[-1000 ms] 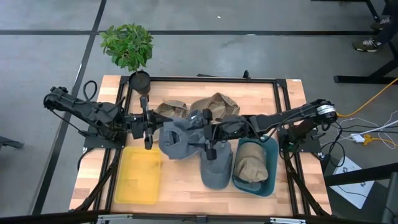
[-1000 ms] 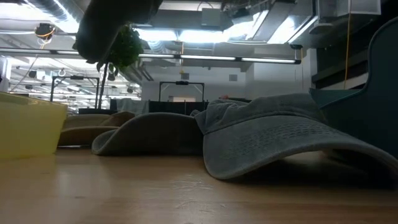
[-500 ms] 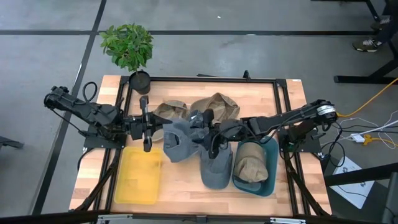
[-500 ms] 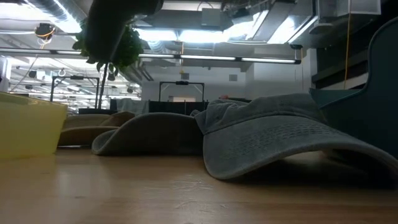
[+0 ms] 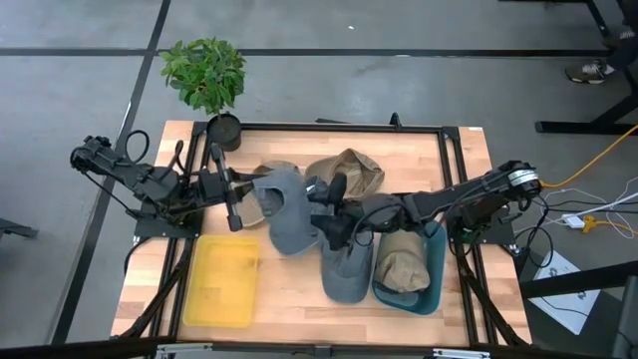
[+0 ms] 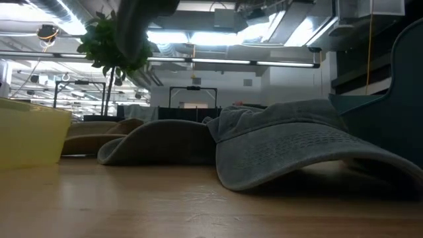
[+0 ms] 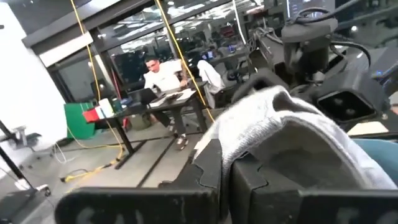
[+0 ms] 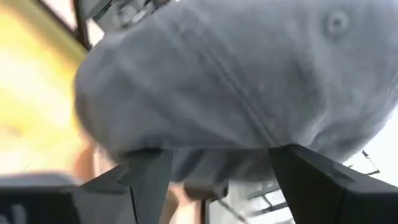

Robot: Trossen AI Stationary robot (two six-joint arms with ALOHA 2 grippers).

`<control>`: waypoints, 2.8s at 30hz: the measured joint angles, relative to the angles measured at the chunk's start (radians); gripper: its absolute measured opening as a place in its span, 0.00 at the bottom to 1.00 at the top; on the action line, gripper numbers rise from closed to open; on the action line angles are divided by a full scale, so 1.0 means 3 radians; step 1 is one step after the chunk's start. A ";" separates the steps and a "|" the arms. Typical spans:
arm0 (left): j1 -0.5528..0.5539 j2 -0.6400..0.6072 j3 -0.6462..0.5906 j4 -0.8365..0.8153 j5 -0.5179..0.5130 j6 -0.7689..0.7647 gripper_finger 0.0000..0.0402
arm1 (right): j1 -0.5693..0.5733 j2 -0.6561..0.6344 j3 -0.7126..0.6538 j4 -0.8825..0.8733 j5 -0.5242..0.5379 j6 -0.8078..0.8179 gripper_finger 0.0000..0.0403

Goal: Pick & Place hat
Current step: Put the top left blue cap into the yellow bin

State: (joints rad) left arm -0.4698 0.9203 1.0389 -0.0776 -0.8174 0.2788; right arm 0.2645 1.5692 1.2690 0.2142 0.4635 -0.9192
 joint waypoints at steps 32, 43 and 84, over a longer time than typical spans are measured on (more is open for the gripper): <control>0.0000 0.0158 0.0000 -0.1380 0.0367 0.0577 0.01 | -0.0168 0.0000 0.0001 -0.1072 -0.0523 0.2974 0.65; 0.0000 0.0726 0.0000 -0.1174 -0.0006 0.1291 0.01 | -0.0285 0.0026 0.0001 -0.1058 -0.0772 0.3566 0.65; -0.0092 0.0399 0.0000 -0.1324 0.0654 0.0085 0.53 | -0.0167 0.0025 0.0001 -0.1571 0.0976 0.1371 0.01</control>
State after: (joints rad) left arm -0.4974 1.0398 1.0389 -0.4748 -0.6212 0.3042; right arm 0.2145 1.5766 1.2694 -0.2571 0.7563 -0.5080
